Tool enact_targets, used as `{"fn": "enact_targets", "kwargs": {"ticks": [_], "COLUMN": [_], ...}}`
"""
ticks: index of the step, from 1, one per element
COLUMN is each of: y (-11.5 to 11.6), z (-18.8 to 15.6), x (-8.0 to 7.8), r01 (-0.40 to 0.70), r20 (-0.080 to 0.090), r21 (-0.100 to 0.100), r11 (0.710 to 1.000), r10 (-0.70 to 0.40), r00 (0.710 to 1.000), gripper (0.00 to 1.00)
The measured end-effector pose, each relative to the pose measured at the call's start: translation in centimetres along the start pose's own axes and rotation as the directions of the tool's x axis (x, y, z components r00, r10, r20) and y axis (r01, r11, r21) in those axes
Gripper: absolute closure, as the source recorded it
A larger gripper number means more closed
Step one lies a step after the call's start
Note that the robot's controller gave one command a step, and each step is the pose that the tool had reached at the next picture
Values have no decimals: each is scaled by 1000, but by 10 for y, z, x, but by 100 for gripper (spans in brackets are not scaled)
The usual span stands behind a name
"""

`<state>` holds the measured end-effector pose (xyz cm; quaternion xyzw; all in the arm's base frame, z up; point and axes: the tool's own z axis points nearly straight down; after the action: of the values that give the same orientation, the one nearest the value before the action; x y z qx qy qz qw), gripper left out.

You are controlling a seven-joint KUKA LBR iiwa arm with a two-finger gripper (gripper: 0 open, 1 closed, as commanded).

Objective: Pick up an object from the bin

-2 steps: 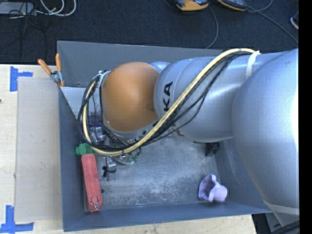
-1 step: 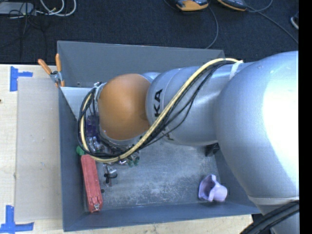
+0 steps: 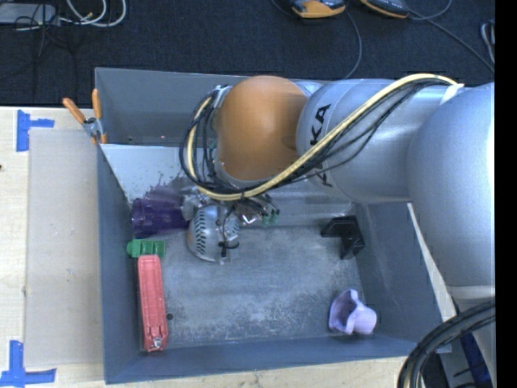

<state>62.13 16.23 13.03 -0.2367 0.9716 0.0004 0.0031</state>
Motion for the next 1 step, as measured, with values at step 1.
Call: {"fn": "enact_targets", "kwargs": {"ticks": [1], "y": [-11], "z": [45], "x": [12], "r01": [273], "r20": [-9], "r21": [-5], "r11": [962], "r10": [-273], "r00": [962], "gripper": [0]}}
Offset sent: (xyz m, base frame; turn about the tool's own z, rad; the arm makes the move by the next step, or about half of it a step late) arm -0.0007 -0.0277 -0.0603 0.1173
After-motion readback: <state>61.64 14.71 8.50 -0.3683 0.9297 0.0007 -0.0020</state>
